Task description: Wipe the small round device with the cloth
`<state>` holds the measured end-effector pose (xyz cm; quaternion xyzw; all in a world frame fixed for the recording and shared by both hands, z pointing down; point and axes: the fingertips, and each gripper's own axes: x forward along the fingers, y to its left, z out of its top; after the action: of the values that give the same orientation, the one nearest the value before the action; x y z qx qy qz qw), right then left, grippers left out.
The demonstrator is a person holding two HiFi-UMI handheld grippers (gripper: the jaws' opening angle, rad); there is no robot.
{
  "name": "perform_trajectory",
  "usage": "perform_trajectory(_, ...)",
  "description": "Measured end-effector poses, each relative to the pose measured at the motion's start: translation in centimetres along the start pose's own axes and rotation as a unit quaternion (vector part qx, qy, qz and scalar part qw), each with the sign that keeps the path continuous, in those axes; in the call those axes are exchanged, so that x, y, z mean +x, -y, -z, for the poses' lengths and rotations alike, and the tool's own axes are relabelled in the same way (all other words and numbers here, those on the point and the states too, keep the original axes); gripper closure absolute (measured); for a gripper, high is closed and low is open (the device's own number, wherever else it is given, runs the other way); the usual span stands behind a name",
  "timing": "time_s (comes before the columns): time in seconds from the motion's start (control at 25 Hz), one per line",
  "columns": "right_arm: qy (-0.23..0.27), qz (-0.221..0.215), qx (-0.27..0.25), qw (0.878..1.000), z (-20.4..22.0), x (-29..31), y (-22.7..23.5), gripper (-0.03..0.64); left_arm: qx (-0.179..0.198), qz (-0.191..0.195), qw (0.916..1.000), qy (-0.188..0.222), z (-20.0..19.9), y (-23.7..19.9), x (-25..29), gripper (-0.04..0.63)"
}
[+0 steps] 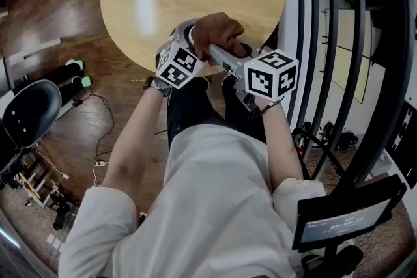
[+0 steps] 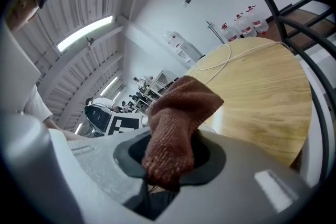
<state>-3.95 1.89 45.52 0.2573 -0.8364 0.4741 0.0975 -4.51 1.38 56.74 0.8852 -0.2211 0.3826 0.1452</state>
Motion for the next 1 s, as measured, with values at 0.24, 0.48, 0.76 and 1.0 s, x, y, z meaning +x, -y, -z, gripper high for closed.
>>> perform_trajectory(0.24,-0.005,0.003,0.006,1.000,0.2,-0.4,1.1,0.512,-0.067,-0.059,0.9960,0.010,-0.1,-0.4,0.0,0.201)
perform_trajectory(0.48,0.001,-0.006,0.026,1.000,0.3,-0.3,2.5,0.512,-0.083,-0.079,0.9933,0.015,-0.6,-0.8,-0.2,0.201)
perform_trajectory(0.76,-0.037,0.009,0.011,0.999,2.1,0.9,5.2,0.512,-0.079,-0.083,0.9933,0.019,-1.1,-0.9,-0.6,0.201)
perform_trajectory(1.0,-0.066,0.027,-0.011,0.997,3.0,1.8,6.2,0.512,-0.078,-0.083,0.9933,0.019,-0.7,-1.0,-0.7,0.201)
